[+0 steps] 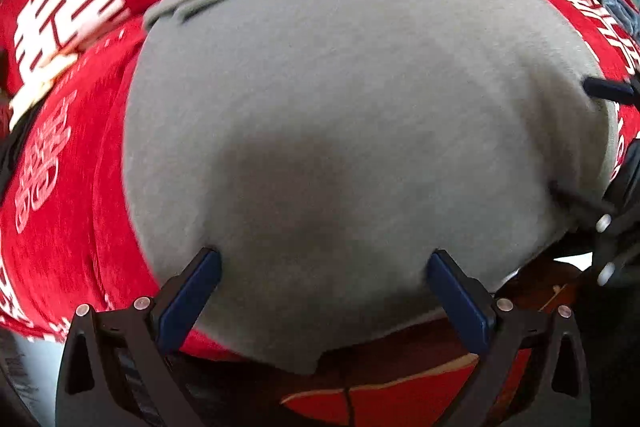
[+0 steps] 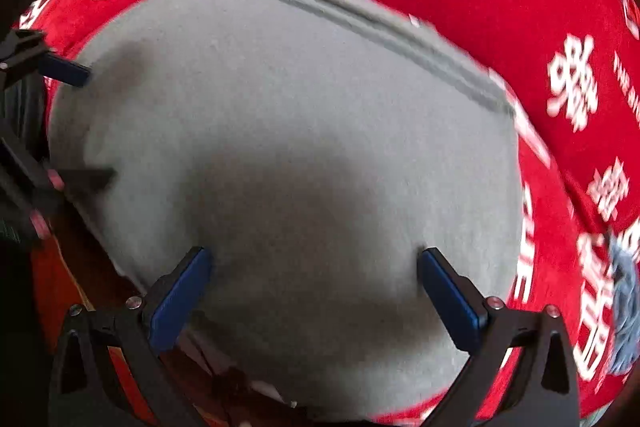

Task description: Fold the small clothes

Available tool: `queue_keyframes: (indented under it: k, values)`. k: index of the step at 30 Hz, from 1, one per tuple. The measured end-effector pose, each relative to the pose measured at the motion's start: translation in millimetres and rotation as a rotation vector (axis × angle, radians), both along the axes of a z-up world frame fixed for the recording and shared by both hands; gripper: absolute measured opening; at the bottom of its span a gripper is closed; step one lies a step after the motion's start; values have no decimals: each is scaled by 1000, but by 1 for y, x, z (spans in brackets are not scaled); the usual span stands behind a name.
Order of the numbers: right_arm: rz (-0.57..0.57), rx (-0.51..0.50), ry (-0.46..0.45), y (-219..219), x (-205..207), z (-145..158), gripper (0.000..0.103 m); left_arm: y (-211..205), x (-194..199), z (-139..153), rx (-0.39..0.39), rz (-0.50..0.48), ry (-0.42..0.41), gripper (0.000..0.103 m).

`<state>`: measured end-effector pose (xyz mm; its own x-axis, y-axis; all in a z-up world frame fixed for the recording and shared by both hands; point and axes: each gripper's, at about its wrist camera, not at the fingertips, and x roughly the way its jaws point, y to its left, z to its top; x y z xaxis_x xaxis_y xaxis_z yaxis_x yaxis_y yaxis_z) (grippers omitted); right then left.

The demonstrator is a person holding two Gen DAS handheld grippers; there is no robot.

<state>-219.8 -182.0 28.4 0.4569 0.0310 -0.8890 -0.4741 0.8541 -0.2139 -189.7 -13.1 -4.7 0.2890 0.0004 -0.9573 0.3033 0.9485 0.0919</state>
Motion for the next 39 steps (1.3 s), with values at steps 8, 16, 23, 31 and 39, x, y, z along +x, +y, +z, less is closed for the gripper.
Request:
queue_keyframes:
  k: [8,16,23,31,39]
  values:
    - [-151,60,42,-61,-16,11,103,85,3,8,-145,311,60,103]
    - [-266,218,169,-93,-1,2,102,77,5,-23,-250,344,257,103]
    - [-265,179,150,-89,-16,7,52,58,9,-28,-272,327,277,90]
    - [-297,317,160,-104,-16,16,15,75,0,-6,-376,307,273,17]
    - [-296,467,122,-117,-11,35,19,97,15,2,-446,298,214,15]
